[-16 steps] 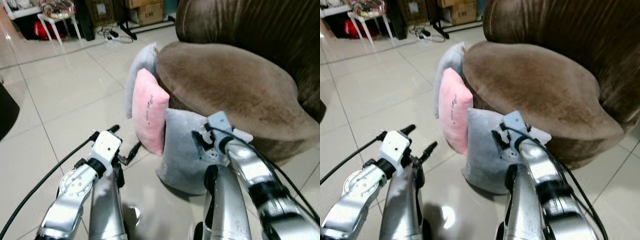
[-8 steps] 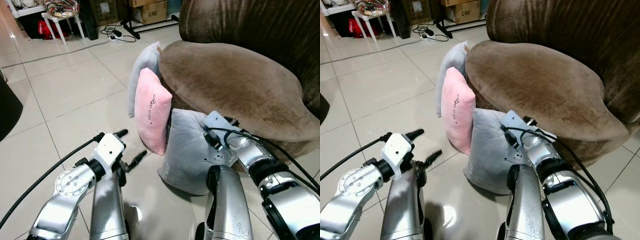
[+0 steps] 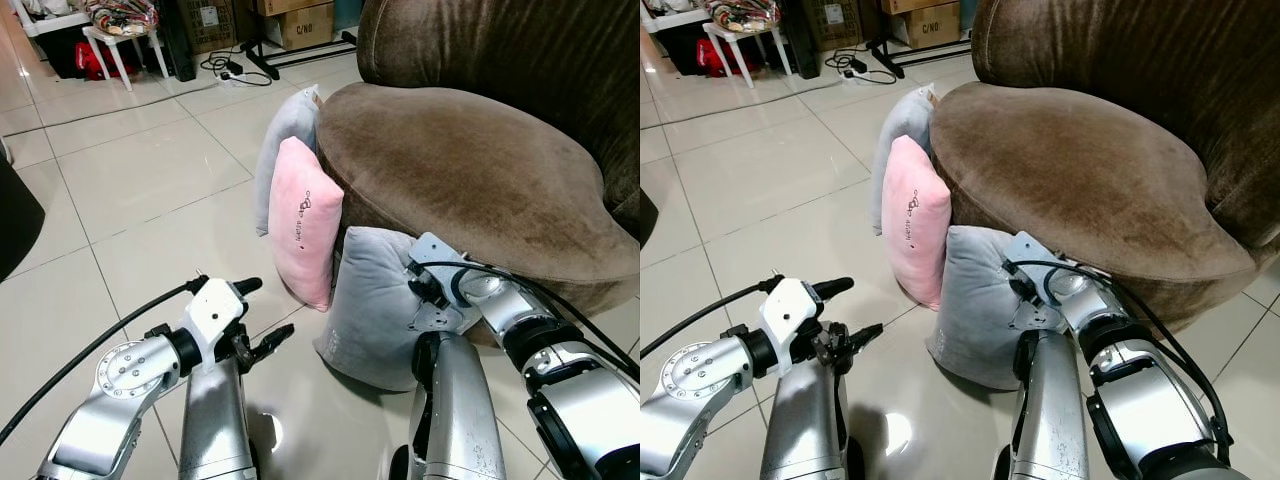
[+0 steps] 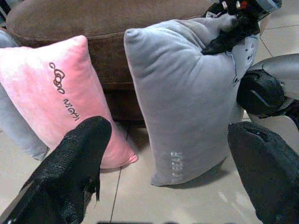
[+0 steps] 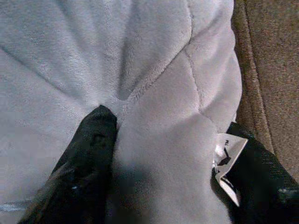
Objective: Move the pillow to the sofa from floor
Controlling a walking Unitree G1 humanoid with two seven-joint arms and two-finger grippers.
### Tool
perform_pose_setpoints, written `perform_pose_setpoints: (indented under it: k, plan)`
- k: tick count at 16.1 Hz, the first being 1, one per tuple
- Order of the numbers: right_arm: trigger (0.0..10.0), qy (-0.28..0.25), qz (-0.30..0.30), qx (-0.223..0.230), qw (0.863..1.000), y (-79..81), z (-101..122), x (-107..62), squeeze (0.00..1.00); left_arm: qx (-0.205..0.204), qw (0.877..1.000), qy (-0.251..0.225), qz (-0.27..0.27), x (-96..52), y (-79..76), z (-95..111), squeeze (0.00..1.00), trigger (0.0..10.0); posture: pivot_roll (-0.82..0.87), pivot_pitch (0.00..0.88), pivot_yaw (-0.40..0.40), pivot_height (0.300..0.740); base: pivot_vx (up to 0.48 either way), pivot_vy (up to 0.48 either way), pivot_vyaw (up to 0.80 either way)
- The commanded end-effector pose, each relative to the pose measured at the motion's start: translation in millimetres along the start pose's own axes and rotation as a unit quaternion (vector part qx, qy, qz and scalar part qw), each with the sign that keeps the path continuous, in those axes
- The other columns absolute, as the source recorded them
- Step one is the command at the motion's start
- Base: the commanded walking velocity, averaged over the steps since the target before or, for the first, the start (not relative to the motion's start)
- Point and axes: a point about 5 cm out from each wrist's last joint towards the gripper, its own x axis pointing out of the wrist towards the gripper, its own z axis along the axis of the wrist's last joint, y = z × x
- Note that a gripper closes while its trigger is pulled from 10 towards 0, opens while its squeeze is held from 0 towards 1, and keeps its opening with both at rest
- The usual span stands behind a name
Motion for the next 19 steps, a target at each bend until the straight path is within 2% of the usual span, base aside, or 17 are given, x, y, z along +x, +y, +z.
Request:
perform_pose_setpoints:
  k: [1,5,8,17,19]
  plan:
    - [0.0,0.032,0.024,0.015,0.999,8.0,-18,0.9,0.0,0.003,1.0,-0.002,0.003,-1.4,4.4,4,0.0,10.0,-0.02,0.0,-0.002,0.385,0.0,0.0,0.0]
    - [0.0,0.023,0.043,0.02,0.999,15.8,-19,2.6,0.0,-0.01,1.0,0.004,-0.005,-1.7,5.6,1,0.0,10.0,-0.01,0.0,-0.004,0.385,0.0,0.0,0.0]
    - [0.0,0.014,0.048,0.021,0.999,17.9,-15,3.4,0.0,-0.017,1.0,0.008,-0.023,3.3,5.0,-2,0.0,10.0,-0.02,0.0,0.002,0.385,0.0,0.0,0.0]
    - [0.0,-0.001,0.058,0.024,0.998,20.3,-12,3.8,0.0,-0.016,0.999,0.001,-0.033,9.7,5.6,1,0.0,10.0,-0.02,0.0,-0.001,0.385,0.0,0.0,0.0]
    - [0.0,-0.019,0.072,0.026,0.997,23.0,-10,3.6,0.0,-0.015,0.999,-0.002,-0.035,10.7,5.6,2,0.0,10.0,-0.02,0.0,-0.001,0.385,0.0,0.0,0.0]
